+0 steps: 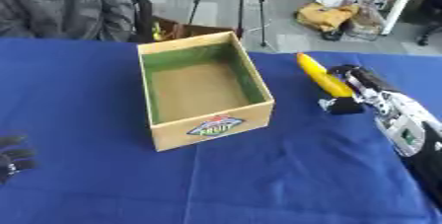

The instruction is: Pick up objects on the table and place them in the box.

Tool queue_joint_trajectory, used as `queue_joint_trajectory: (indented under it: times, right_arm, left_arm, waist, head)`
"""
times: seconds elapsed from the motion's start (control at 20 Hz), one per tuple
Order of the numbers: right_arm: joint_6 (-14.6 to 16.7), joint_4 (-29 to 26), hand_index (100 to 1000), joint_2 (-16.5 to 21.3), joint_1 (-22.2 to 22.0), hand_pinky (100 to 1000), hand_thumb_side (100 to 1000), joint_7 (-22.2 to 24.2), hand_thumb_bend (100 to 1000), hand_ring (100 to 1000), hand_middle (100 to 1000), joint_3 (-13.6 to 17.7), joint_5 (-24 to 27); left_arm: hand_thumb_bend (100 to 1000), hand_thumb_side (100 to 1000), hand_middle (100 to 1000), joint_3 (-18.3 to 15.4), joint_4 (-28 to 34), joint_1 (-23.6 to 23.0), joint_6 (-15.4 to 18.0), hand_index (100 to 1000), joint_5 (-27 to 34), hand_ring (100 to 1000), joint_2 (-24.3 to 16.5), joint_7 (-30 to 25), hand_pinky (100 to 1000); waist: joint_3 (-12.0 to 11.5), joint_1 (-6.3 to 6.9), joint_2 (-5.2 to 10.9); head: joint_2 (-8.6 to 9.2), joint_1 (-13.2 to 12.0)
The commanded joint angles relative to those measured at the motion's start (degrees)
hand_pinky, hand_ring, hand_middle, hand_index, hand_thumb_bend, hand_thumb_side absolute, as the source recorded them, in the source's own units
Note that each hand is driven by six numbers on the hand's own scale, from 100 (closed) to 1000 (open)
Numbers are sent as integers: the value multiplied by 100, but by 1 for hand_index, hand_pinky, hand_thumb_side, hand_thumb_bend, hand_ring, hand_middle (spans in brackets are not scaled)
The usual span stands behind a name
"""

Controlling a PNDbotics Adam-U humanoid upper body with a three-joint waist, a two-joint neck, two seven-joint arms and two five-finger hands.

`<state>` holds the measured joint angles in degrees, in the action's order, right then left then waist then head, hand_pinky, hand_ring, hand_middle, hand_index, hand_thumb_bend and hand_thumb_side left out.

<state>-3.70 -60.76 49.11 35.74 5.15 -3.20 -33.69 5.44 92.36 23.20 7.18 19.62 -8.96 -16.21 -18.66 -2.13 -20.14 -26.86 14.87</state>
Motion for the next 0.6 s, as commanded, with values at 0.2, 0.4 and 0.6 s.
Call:
queue_joint_trajectory:
  times: [0.2,0.4,0.6]
  right_arm:
    - [-248,-186,932,147,80,805,487,-64,272,888,893,-8,-194]
    - [-274,-174,929,126,94,788,493,28,265,869,884,-33,-204]
    - [-268,-162,918,106,101,768,486,124,246,849,863,-46,-197]
  left_arm:
    - [327,956,735,12,132,55,-12,553,17,719,-13,-8,718]
    - [326,957,735,9,132,51,-13,553,19,719,-13,-6,719]
    - [325,959,735,13,134,55,-15,553,25,720,-9,-11,719]
  waist:
    - [2,18,110]
    - [-5,22,106]
    - [-2,22,101]
  head:
    - [69,33]
    - [71,34]
    - [78,25]
